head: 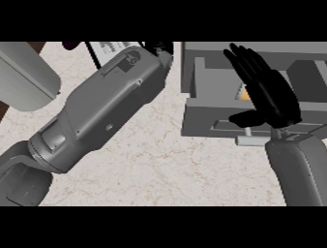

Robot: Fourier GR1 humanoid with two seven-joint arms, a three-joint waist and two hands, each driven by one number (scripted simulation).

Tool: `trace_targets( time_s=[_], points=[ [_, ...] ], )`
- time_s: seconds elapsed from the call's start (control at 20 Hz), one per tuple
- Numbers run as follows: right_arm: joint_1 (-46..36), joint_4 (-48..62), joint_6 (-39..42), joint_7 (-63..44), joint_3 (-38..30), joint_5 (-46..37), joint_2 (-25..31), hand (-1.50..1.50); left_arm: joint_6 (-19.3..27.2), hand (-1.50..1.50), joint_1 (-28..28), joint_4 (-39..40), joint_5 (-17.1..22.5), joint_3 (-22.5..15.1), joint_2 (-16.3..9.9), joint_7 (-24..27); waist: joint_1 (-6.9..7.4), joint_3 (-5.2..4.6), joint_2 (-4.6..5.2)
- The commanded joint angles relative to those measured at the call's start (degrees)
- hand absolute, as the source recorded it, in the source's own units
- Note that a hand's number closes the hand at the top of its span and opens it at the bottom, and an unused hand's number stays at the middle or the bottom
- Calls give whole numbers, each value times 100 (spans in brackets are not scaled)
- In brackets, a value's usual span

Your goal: Pick up the can, place it into the drawer and close the drawer

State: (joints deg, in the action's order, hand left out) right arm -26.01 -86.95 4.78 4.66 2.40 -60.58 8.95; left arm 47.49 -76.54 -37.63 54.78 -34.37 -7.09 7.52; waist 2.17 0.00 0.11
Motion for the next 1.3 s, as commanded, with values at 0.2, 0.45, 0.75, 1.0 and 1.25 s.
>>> trace_targets(
  time_s=[0.2,0.45,0.75,1.0,1.25],
  points=[
    [-927,2347,-1175,106,-66,-736,-191,-150,-125,-150,249,-619,-213,104,-817,-532,0,3,11],
    [-1189,3535,-2159,175,-249,-1035,-274,-150,173,-150,677,-1339,-456,13,-987,-674,6,5,8],
    [-1811,4717,-2972,156,-540,-1247,-259,-150,250,-150,783,-1857,-609,-5,-1233,-955,83,8,18],
    [-2278,5500,-3524,327,-848,-1248,-52,-150,12,-150,1063,-1965,-615,124,-1535,-1077,106,8,66],
    [-2868,6241,-4002,467,-1087,-1250,78,-150,27,-150,976,-1872,-673,293,-1378,-1013,124,13,146]
  ],
)
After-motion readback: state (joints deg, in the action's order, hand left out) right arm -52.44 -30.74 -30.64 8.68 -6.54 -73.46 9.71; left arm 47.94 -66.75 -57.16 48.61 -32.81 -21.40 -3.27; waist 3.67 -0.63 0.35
